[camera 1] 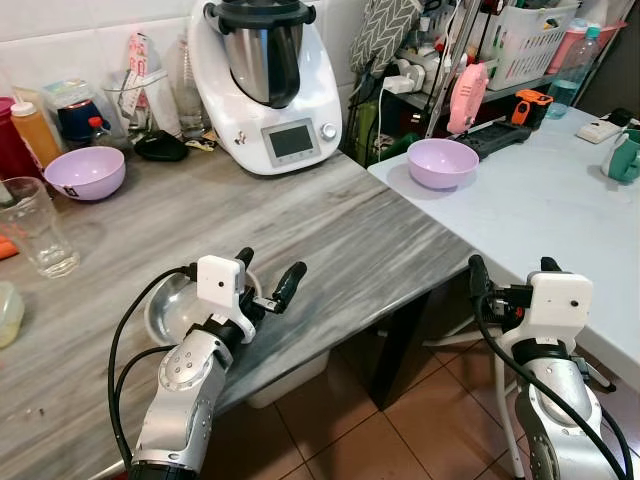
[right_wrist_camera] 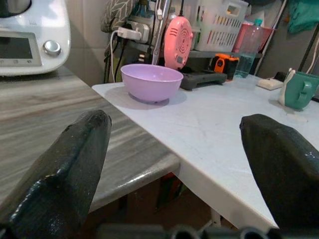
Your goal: Setting the table
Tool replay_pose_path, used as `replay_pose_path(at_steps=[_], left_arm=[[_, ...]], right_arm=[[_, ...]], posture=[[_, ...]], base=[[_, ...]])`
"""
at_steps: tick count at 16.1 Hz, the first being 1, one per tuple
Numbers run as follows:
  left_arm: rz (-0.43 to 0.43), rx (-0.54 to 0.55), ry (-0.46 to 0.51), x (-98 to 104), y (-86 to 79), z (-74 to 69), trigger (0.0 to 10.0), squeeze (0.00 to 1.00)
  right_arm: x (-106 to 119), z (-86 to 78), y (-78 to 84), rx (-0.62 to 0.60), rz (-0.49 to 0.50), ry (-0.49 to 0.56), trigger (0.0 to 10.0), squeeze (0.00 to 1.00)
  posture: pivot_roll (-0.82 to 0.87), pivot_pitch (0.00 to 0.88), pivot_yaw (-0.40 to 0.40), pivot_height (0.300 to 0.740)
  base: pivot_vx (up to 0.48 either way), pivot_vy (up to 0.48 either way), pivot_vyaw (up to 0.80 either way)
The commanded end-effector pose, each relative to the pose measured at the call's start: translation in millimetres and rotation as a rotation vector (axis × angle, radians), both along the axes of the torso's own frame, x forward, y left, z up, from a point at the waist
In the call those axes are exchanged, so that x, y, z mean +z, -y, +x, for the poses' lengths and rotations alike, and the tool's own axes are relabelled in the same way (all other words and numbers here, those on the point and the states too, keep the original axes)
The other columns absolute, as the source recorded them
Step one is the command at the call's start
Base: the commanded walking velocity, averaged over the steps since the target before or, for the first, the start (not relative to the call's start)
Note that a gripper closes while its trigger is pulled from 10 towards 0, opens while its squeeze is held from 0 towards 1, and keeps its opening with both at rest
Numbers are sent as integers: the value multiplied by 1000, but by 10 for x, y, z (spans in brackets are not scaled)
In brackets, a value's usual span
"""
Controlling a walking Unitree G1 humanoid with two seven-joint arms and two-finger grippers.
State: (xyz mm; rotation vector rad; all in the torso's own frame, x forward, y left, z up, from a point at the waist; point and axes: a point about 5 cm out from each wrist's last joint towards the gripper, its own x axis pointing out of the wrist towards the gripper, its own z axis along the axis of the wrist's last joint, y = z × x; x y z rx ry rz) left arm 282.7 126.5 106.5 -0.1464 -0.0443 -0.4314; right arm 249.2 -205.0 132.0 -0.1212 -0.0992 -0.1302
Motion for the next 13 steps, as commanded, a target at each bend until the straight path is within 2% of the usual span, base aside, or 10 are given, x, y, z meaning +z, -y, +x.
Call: replay_pose_path(at_steps=[1, 6, 11, 13], left_arm=[[17, -12, 15, 43, 15, 3, 10000, 0], [13, -14, -6, 20, 37, -5, 10000, 0], [28, -1, -35, -13, 65, 9, 10000, 0], [32, -2, -47, -23, 70, 12, 10000, 0]], right_arm=[[39, 11, -4, 4, -7, 19, 10000, 0], [27, 16, 1, 3, -5, 14, 10000, 0], [26, 18, 4, 3, -4, 13, 10000, 0], [28, 19, 8, 2, -5, 15, 10000, 0]], posture=[[-73, 0, 8, 740], [-73, 0, 8, 740], [-76, 0, 8, 740], [-75, 0, 8, 740]], base=[[0, 0, 0], [0, 0, 0], [0, 0, -608], [0, 0, 0]])
